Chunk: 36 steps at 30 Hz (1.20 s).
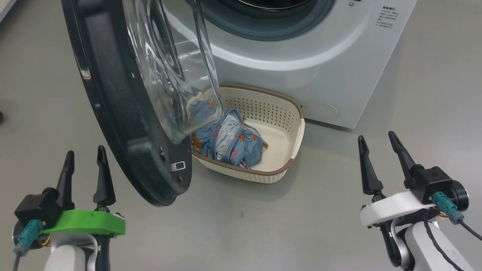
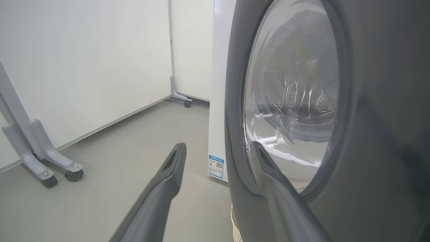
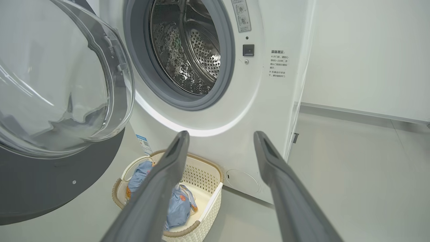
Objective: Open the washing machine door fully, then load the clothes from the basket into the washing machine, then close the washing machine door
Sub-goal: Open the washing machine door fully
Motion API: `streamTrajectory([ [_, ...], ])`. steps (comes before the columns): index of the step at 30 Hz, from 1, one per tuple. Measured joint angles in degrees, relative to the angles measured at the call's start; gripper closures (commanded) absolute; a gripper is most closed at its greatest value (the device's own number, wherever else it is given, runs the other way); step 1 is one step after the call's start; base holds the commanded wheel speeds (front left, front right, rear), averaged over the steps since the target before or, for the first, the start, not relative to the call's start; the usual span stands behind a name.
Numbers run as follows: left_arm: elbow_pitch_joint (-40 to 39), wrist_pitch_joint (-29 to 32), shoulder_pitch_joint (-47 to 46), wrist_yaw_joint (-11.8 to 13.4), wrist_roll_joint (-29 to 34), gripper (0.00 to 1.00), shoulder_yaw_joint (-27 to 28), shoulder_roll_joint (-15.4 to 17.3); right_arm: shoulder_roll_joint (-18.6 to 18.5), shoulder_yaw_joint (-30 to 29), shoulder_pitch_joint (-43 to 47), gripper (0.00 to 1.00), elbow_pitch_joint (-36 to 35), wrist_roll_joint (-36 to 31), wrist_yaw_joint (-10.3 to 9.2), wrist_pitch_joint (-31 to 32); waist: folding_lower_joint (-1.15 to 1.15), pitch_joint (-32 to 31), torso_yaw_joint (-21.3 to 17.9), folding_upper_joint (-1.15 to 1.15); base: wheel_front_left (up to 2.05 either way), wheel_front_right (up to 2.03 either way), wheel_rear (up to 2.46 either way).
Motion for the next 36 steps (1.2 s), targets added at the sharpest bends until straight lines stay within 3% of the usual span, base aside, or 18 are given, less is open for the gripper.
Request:
streamTrajectory([
  [14, 0.1, 0.0, 0.3, 0.0, 0.1, 0.00, 0.0, 0.0, 1.6, -2.7, 1.8, 0.00, -0.6, -2.1, 0.00, 0.0, 0.00, -0.2, -0.4, 0.00, 0.00, 0.00, 0.00],
  [15, 0.2, 0.0, 0.3, 0.0, 0.1, 0.46, 0.0, 0.0, 1.8, -2.7, 1.9, 0.00, -0.6, -2.2, 0.00, 0.0, 0.00, -0.2, -0.4, 0.00, 0.00, 0.00, 0.00],
  [16, 0.3, 0.0, 0.3, 0.0, 0.1, 0.82, 0.0, 0.0, 2.0, -2.7, 1.9, 0.00, -0.6, -2.2, 0.00, 0.0, 0.00, -0.2, -0.4, 0.00, 0.00, 0.00, 0.00],
  [17, 0.5, 0.0, 0.3, 0.0, 0.1, 1.00, -0.1, 0.0, 2.1, -2.7, 1.9, 0.00, -0.6, -2.2, 0.00, 0.0, 0.00, -0.2, -0.4, 0.00, 0.00, 0.00, 0.00],
  [36, -2.4, 0.0, 0.1, -0.1, -0.6, 1.00, 0.4, 0.0, 3.2, -4.2, 2.9, 0.00, -0.8, -3.6, 0.60, 0.0, 0.00, -0.5, -0.3, 0.00, 0.00, 0.00, 0.00],
])
